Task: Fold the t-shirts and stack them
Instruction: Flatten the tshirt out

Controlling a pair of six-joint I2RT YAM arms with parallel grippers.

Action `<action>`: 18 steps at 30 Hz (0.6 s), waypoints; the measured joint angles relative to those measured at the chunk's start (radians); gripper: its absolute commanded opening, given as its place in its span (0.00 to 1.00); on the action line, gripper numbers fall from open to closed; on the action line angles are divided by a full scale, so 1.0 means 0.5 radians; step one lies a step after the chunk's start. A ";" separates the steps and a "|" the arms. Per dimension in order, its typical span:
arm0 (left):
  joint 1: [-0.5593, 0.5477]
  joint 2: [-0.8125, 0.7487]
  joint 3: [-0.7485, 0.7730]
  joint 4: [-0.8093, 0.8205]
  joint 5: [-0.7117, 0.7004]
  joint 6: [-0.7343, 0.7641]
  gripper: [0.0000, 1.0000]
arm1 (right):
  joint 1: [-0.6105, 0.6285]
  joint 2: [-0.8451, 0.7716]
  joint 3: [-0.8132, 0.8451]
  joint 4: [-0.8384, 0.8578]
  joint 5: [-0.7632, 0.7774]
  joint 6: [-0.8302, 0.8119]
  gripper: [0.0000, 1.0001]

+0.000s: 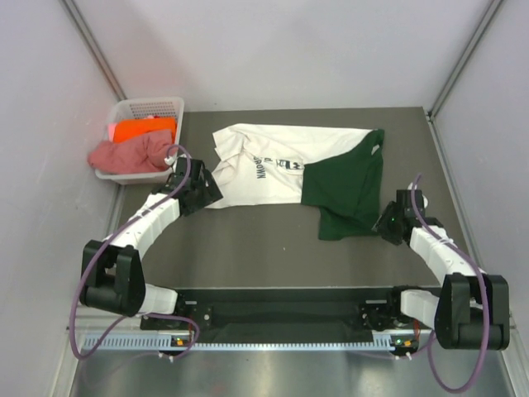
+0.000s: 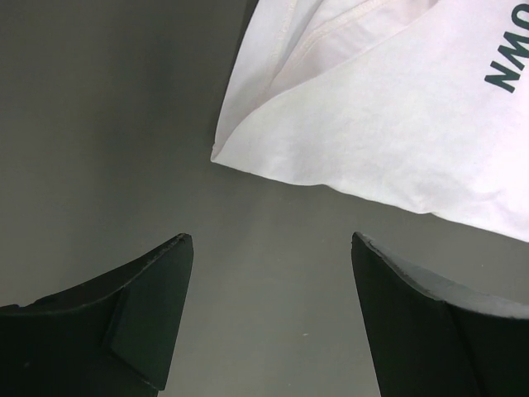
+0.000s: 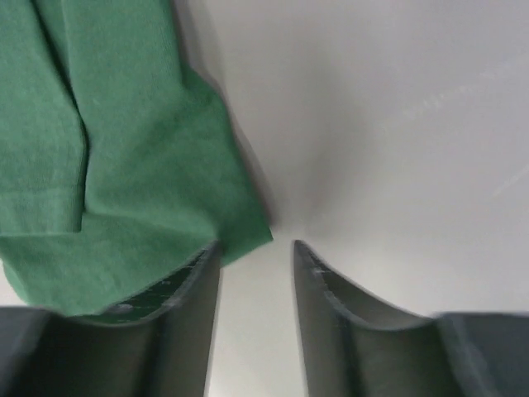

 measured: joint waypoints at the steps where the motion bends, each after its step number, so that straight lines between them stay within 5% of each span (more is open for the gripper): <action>1: 0.000 -0.001 0.000 -0.002 0.001 0.001 0.82 | 0.001 0.020 0.000 0.021 0.000 0.005 0.34; 10: 0.000 -0.124 -0.013 -0.003 0.007 0.020 0.82 | 0.112 0.078 0.001 0.097 0.037 0.024 0.33; 13: 0.000 -0.161 -0.018 -0.005 0.006 0.024 0.81 | 0.134 0.090 0.002 0.107 0.056 0.027 0.18; 16: 0.000 -0.177 -0.021 -0.003 -0.003 0.022 0.80 | 0.153 0.147 0.008 0.121 0.095 0.031 0.16; 18: 0.000 -0.199 -0.047 0.001 -0.017 0.022 0.80 | 0.172 0.166 0.016 0.122 0.125 0.028 0.01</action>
